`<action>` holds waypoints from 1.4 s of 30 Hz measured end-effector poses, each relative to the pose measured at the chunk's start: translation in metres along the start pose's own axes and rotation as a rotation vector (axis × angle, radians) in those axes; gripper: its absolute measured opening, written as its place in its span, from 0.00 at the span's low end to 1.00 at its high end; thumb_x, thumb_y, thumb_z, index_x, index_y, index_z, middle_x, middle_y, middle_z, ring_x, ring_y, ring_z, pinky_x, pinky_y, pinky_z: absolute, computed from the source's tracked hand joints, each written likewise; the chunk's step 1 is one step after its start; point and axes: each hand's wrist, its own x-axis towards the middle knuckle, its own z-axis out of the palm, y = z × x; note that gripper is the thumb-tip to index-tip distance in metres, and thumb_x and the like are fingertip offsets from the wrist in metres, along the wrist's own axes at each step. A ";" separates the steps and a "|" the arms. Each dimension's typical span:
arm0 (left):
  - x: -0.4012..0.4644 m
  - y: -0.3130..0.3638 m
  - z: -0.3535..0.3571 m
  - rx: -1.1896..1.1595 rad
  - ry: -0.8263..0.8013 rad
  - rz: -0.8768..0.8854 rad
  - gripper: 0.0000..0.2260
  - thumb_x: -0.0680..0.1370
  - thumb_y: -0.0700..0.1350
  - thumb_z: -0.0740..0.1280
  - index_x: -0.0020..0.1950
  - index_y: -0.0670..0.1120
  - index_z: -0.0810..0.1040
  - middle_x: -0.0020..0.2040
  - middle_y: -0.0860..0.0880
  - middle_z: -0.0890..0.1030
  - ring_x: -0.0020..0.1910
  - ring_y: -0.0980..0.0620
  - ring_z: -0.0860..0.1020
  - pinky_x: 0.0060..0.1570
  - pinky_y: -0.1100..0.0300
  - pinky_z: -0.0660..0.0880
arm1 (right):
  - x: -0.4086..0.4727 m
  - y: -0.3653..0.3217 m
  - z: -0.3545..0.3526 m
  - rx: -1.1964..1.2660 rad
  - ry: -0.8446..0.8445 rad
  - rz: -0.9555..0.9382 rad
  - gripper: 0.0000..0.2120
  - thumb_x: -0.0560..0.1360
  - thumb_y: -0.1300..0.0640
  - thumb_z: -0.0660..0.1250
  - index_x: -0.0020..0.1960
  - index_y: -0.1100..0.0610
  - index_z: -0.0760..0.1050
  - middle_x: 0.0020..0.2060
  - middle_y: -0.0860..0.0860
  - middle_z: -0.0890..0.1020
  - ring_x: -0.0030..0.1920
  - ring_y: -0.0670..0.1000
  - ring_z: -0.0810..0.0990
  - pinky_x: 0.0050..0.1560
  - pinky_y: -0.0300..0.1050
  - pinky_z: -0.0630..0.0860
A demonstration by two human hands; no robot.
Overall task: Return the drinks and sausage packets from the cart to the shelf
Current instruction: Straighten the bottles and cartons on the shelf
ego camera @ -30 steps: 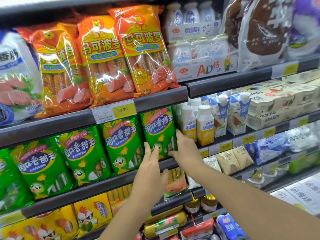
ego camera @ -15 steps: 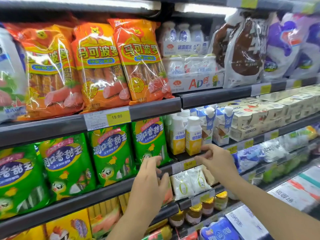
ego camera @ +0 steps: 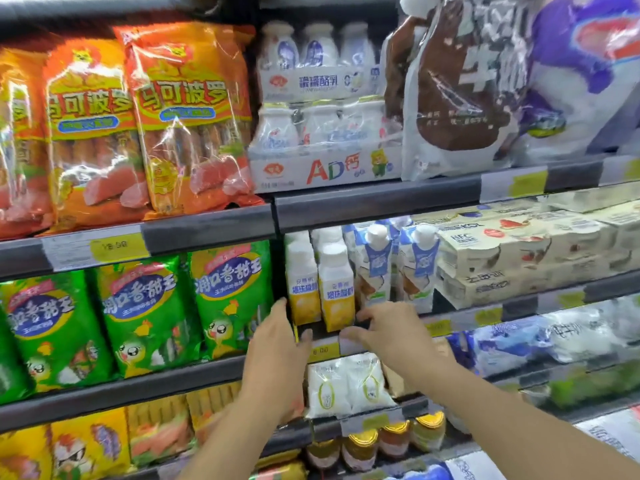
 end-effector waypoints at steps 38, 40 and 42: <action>0.037 0.012 0.018 -0.034 0.050 -0.072 0.23 0.71 0.45 0.77 0.57 0.42 0.67 0.52 0.40 0.82 0.52 0.38 0.81 0.47 0.46 0.78 | 0.014 -0.016 0.009 -0.165 0.081 0.037 0.33 0.64 0.23 0.62 0.47 0.53 0.78 0.40 0.49 0.81 0.42 0.53 0.82 0.36 0.45 0.76; 0.037 0.013 0.017 -0.037 0.042 -0.068 0.23 0.71 0.45 0.76 0.57 0.41 0.67 0.52 0.40 0.82 0.52 0.39 0.81 0.47 0.47 0.78 | 0.012 -0.017 0.009 -0.168 0.085 0.038 0.32 0.66 0.25 0.62 0.47 0.53 0.79 0.41 0.50 0.81 0.43 0.54 0.82 0.36 0.45 0.75; 0.036 0.013 0.015 -0.031 0.033 -0.072 0.22 0.71 0.44 0.76 0.57 0.42 0.67 0.53 0.40 0.82 0.52 0.39 0.81 0.46 0.49 0.78 | 0.011 -0.017 0.008 -0.162 0.084 0.038 0.31 0.67 0.26 0.63 0.47 0.54 0.79 0.40 0.50 0.81 0.42 0.54 0.82 0.36 0.45 0.76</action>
